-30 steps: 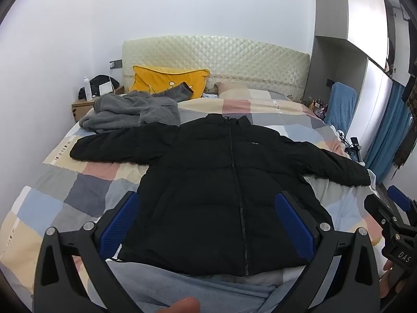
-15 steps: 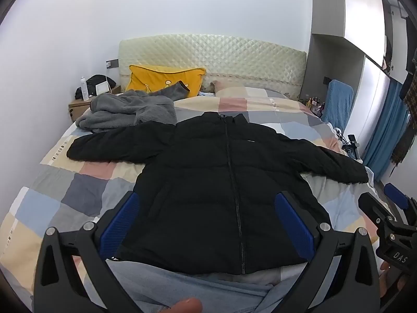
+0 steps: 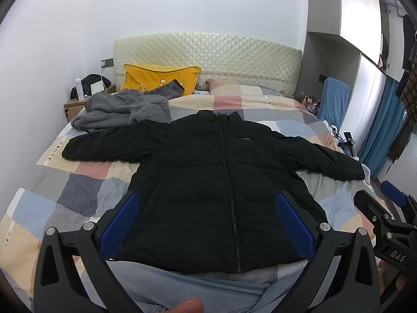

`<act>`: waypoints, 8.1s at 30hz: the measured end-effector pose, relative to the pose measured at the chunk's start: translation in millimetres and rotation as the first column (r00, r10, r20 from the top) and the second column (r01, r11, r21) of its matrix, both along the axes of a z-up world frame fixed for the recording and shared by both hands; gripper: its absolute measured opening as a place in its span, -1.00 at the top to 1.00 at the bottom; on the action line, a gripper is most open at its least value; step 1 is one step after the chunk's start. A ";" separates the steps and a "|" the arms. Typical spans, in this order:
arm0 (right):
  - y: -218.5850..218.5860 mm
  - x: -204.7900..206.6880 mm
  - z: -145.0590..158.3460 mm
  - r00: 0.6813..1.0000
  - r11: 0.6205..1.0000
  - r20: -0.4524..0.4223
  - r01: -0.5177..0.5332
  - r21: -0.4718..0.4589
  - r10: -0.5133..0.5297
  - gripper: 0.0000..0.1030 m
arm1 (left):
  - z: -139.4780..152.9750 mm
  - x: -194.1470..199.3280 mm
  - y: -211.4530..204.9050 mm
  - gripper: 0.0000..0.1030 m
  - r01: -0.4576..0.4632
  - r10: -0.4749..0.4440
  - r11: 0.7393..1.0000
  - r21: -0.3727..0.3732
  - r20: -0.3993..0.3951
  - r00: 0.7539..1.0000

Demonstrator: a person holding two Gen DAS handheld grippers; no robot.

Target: Fold large clothes

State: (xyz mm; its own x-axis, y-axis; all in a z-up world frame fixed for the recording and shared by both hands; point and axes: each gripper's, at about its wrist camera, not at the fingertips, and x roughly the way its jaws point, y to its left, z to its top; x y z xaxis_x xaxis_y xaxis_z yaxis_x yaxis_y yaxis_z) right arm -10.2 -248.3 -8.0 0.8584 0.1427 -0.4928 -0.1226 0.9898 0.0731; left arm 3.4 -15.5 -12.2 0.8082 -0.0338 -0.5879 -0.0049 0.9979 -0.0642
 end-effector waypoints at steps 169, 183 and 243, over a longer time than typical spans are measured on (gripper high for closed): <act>-114.2 306.3 158.6 0.966 0.991 0.248 0.037 0.129 -0.068 0.78 | -112.2 222.7 69.2 -1.00 -0.030 0.031 0.999 0.040 -0.020 0.999; 124.2 340.1 76.2 0.937 0.934 0.086 -0.345 0.089 0.338 0.74 | -109.0 216.1 109.1 -1.00 -0.119 0.114 0.987 0.108 0.058 0.992; -43.6 303.9 -116.9 0.977 0.992 -0.176 -0.123 -0.001 0.121 -0.46 | -156.5 234.7 81.3 -1.00 -0.040 0.040 0.999 0.004 -0.082 0.996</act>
State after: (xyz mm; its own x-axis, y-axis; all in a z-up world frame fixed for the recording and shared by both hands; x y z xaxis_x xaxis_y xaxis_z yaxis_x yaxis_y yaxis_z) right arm 293.7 -291.9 -125.0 0.7351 0.2342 -0.6363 -0.2288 0.9691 0.0924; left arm 238.1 65.7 -168.7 0.7582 -0.0010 -0.6521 -0.0501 0.9970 -0.0598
